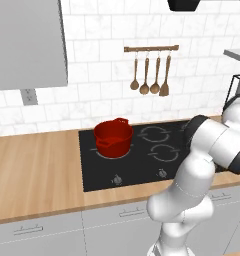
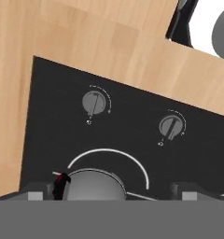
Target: Pick the kettle from the counter and place it on a stove burner. Then turn the burner on.
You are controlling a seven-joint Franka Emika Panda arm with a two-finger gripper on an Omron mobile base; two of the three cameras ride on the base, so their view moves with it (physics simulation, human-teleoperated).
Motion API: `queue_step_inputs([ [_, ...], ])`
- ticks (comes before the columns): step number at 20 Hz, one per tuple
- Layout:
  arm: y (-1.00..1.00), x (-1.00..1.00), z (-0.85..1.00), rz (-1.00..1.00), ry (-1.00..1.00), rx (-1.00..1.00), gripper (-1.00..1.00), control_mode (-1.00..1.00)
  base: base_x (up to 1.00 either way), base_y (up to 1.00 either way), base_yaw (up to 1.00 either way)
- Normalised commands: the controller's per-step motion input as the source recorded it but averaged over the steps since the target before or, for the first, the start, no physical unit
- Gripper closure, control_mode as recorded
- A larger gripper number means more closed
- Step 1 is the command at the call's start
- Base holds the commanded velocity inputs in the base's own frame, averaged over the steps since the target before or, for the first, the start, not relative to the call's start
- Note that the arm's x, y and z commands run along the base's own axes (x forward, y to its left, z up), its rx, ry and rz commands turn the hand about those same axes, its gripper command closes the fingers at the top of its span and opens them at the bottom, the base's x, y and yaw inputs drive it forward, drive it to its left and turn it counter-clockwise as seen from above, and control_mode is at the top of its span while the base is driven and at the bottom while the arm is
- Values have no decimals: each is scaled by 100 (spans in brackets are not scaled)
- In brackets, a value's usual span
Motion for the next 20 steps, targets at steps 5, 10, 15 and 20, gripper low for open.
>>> queue_step_inputs([
  [5, -7, -1, -30, -4, 5, 0, -100, -100, 0, 0, 0],
  [10, 0, -4, -34, -5, 2, 0, -100, -100, 0, 0, 0],
  [15, 0, -15, -49, -7, 0, 0, -100, -100, 0, 0, 0],
  [20, 0, -20, -45, -6, 0, 0, -100, -100, 0, 0, 0],
])
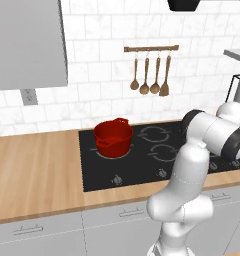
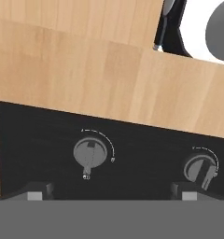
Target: Pick the kettle from the counter and place it on a stove burner. Then turn the burner on.
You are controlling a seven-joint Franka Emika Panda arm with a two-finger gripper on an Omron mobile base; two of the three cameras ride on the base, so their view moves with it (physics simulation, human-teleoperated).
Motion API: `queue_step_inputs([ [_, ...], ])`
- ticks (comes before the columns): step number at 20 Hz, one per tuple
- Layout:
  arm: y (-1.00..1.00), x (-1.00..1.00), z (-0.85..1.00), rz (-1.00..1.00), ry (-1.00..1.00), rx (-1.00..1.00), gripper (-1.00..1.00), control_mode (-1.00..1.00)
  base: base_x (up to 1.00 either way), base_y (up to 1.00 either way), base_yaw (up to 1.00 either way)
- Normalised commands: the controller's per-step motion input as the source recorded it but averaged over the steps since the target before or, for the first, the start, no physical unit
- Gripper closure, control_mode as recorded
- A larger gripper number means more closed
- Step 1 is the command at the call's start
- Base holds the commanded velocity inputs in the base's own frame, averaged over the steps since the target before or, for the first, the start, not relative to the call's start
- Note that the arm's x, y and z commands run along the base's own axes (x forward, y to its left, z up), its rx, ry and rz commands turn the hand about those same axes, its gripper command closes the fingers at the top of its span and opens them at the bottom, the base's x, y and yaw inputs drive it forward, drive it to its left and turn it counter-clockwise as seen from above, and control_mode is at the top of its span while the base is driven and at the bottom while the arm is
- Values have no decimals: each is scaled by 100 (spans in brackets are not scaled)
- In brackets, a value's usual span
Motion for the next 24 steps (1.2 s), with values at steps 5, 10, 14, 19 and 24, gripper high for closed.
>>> queue_step_inputs([
  [5, 0, -5, -24, -4, 0, 0, -100, -100, 0, 0, 0],
  [10, -7, 0, -13, -2, 3, 0, -100, -100, 0, 0, 0],
  [14, -14, 0, -15, -1, 5, 0, -100, -100, 0, 0, 0],
  [19, -14, 2, -12, 0, 1, 0, -100, -100, 0, 0, 0],
  [24, -14, 16, -11, 0, 1, 0, -100, -100, 0, 0, 0],
])
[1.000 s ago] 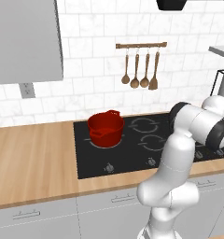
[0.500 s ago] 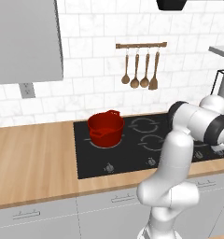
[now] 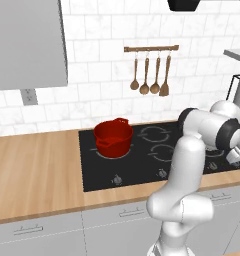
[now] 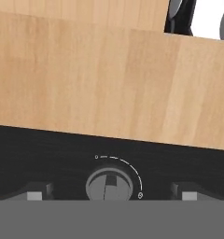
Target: Pick the kettle from the counter and place it on a stove burner. Then turn the burner on.
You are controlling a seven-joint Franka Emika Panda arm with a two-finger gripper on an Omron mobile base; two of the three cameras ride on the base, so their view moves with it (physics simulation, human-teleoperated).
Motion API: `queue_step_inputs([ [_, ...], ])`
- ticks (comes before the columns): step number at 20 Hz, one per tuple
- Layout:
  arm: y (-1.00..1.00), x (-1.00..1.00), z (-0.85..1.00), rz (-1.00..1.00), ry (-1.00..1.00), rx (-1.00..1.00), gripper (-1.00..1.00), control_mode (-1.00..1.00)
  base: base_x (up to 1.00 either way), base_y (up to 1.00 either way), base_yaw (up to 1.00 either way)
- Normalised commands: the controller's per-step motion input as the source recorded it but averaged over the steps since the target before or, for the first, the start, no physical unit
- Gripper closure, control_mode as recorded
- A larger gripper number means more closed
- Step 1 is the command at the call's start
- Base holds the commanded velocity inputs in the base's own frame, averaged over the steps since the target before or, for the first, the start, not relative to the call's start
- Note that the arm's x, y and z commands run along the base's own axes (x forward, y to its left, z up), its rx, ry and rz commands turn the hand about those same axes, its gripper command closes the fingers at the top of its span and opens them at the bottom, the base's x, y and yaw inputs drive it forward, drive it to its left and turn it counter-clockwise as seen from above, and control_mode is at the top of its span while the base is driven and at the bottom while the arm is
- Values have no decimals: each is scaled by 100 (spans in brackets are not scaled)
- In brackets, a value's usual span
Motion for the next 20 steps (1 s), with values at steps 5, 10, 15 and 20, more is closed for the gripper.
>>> queue_step_inputs([
  [5, -3, 16, -19, 0, 0, 0, -100, -100, 0, 0, 0],
  [10, 0, 0, -30, 0, 0, 0, -100, -100, 0, 0, 0],
  [15, 0, 0, -35, 0, 0, 0, 100, -100, 0, 0, 0],
  [20, 1, 0, -38, 0, 0, 0, 100, -100, 0, 0, 0],
])
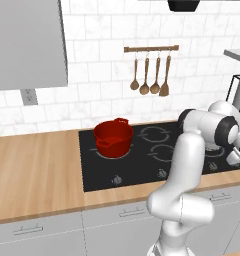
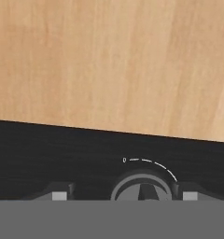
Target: Pick the kettle from the counter and place it on a stove burner. Then turn the burner on.
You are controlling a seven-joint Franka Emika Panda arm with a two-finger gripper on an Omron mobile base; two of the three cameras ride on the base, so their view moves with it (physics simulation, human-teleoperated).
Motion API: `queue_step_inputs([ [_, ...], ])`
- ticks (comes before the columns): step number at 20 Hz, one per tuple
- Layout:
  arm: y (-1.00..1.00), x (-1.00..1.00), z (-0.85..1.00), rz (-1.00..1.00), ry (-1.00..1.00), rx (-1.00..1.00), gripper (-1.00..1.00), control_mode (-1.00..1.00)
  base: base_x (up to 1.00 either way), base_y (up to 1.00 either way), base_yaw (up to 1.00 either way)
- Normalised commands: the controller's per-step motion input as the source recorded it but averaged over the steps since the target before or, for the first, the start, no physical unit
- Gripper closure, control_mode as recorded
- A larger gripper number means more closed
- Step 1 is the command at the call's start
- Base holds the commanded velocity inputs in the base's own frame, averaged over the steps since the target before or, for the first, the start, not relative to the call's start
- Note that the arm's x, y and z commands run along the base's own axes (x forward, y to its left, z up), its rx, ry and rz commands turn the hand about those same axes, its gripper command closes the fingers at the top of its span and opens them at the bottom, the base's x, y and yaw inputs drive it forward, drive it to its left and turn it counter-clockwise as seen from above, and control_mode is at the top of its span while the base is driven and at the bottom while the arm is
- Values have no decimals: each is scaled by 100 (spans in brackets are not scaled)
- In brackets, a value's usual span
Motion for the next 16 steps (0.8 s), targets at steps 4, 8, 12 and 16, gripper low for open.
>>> queue_step_inputs([
  [4, 25, 0, -45, -3, 0, -3, 100, -100, 0, 0, 0],
  [8, 54, -3, -48, -9, 0, -8, 100, -100, 0, 0, 0],
  [12, 64, -16, -37, -12, 0, -9, 100, -100, 0, 0, 0],
  [16, 34, -8, -22, -9, 1, -3, 100, -100, 0, 0, 0],
])
